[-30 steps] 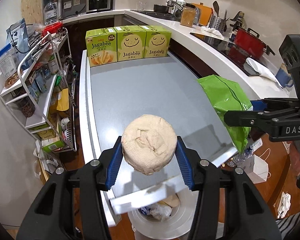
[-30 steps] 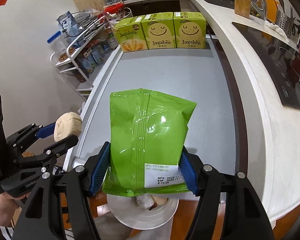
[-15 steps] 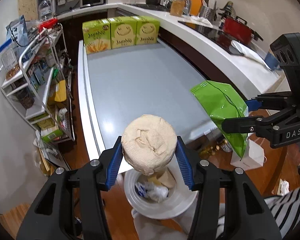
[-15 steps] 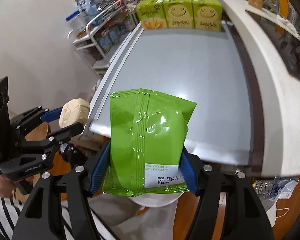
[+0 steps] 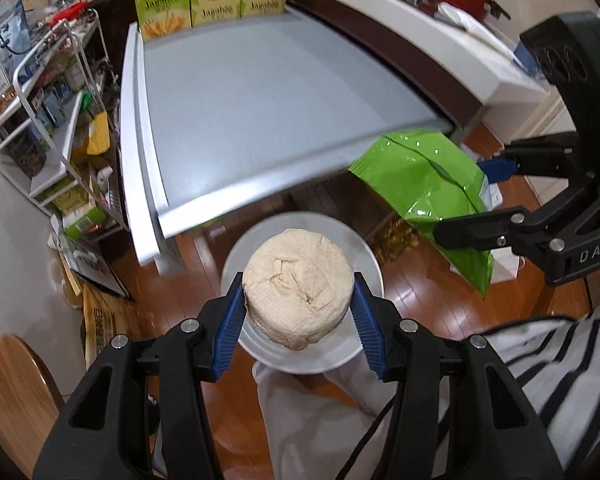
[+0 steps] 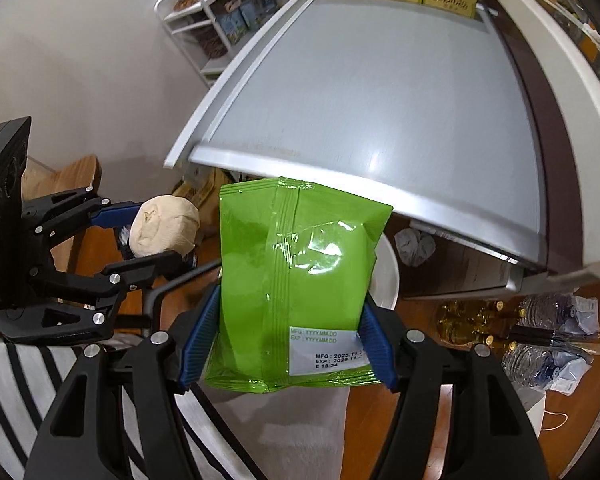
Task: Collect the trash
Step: 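Carry the chip bag and bun over the white bin with both grippers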
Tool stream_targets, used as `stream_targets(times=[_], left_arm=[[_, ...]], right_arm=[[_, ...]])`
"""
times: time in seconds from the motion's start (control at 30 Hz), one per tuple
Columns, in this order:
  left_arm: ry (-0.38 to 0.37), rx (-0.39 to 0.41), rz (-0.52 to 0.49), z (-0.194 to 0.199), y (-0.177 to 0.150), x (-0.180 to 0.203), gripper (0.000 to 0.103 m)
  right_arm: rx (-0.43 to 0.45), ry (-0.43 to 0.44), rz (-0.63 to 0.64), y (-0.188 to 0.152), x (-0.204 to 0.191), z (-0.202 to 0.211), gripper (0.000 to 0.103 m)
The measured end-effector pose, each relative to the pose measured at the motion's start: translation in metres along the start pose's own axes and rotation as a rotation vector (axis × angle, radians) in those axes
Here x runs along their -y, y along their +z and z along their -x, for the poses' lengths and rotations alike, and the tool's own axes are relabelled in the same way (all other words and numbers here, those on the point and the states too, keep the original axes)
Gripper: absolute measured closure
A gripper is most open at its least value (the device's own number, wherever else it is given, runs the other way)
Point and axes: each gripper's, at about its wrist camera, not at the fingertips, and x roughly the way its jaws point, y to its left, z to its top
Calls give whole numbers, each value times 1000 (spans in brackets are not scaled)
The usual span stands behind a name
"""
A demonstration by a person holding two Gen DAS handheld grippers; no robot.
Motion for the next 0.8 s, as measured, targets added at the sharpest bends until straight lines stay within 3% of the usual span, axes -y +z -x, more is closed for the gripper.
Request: stream_targets(times=[0.4, 0.8], left_arm=[[46, -113, -38, -44, -20, 5, 51], [67, -193, -58, -81, -29, 6, 51]], right_arm=[[-102, -68, 23, -24, 6, -54, 39], [-126, -82, -22, -20, 14, -89, 40]])
